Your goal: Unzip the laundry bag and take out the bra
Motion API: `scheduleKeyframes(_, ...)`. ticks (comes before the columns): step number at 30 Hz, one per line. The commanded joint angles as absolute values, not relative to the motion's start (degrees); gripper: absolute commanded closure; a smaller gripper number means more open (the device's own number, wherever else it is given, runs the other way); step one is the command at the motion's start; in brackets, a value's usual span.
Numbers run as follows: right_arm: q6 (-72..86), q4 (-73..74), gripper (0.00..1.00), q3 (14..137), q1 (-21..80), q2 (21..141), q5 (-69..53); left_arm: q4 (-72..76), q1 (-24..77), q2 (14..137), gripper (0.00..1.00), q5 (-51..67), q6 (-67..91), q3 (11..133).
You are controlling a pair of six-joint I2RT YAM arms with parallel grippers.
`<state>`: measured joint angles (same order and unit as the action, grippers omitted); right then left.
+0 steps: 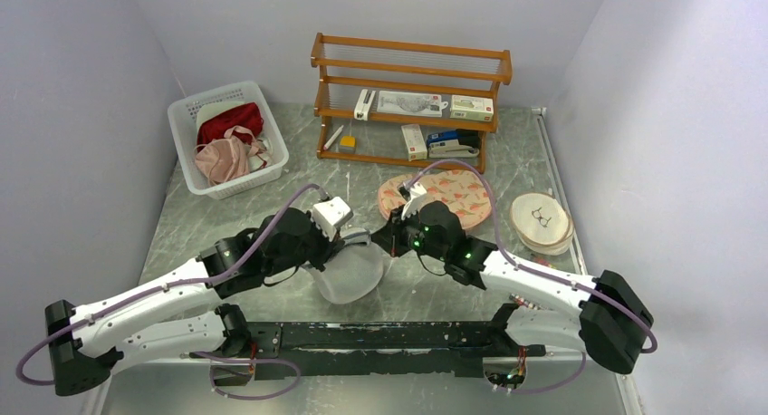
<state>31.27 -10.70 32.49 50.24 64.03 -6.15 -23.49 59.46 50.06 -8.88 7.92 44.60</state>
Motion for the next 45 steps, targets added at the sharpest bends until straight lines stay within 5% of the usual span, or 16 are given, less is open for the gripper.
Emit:
scheduleKeyframes(1,30.23,-15.99,1.0,32.96,49.24,66.59,3.38,-23.83,59.5,47.67,0.93,-13.51,7.98,45.29)
scheduleKeyframes(6,25.65,-13.76,1.0,37.27,49.12,69.56,8.01,-25.24,59.5,46.08,0.93,-19.61,9.26,45.82)
scheduleKeyframes(14,25.33,-26.71,1.0,39.17,49.19,72.96,-3.75,-24.65,59.5,39.38,0.93,-25.54,9.85,44.77)
scheduleKeyframes(19,27.11,-33.84,1.0,34.56,49.31,72.55,-9.75,-25.07,59.5,41.29,0.69,-24.97,9.97,44.48)
scheduleKeyframes(34,26.7,-30.45,1.0,34.61,52.28,71.71,-18.6,-27.16,59.5,52.98,0.44,-20.37,9.62,46.96)
scheduleKeyframes(40,25.34,-27.42,1.0,35.83,56.78,72.11,-16.44,-26.17,59.5,51.73,0.58,-18.91,9.5,46.72)
scheduleKeyframes(45,25.74,-26.93,1.0,36.2,57.0,71.81,-15.55,-24.88,59.5,51.26,0.83,-15.18,9.06,46.67)
